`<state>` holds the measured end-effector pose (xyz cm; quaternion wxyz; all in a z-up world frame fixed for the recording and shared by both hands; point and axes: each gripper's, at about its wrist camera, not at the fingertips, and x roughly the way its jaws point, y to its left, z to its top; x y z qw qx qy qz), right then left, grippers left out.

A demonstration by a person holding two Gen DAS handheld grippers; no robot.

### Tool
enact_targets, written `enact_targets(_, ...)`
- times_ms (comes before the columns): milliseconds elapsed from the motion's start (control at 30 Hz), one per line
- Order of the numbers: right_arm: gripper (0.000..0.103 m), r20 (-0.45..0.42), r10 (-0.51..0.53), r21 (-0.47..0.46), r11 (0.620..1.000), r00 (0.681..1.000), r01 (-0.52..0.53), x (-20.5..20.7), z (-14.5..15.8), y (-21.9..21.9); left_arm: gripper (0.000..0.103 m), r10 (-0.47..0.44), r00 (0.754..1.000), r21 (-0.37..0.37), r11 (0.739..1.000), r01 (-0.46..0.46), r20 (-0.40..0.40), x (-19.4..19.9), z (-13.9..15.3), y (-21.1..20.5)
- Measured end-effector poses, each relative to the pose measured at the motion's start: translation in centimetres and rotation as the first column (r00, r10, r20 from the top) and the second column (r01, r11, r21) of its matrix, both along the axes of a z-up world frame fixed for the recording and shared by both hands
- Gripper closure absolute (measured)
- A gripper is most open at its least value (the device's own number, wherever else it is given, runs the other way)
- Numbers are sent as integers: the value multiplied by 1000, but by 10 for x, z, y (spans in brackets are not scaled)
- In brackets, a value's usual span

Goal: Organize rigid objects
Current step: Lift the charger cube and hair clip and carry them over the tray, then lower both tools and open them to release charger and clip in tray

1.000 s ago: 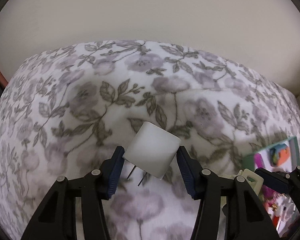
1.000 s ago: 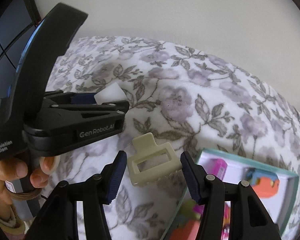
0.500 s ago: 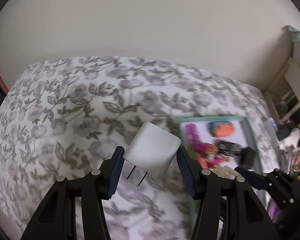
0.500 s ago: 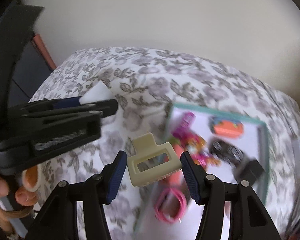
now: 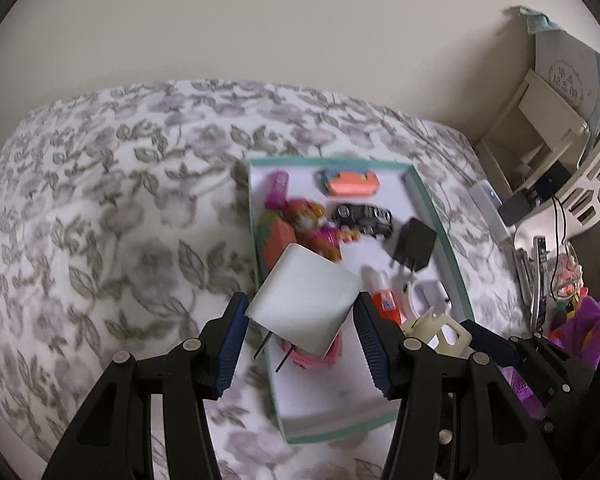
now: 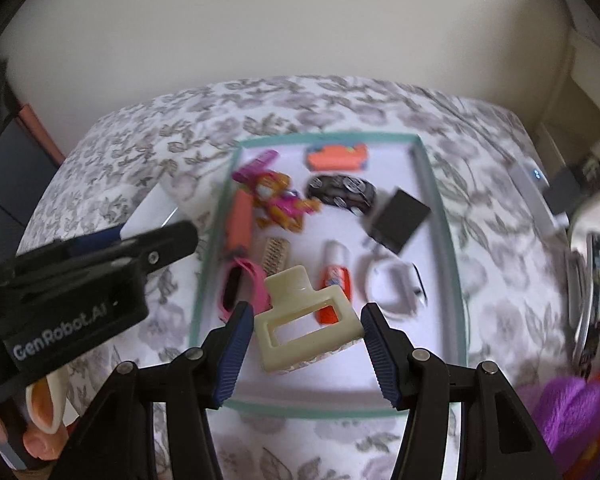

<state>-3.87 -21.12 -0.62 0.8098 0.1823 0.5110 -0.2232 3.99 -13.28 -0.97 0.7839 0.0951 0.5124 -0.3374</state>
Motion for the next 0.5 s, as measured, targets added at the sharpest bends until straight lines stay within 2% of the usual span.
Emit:
enact_targets(233,44,-45,-33,3,999,998,33,-14,-22,-9,47,-22,998,36,999,24,-53,-24,-28,-7)
enact_targets(367,44,-85,-36,-5,999,996,36,-15,-36,-11,47,-4,992,33,999,8,-127,-26,-45,-5)
enact_targets(500,44,-96,-47,14,999,994,49,-17,-44,-15,47,-3,993,52,999,9,-119,-27,-50,-6)
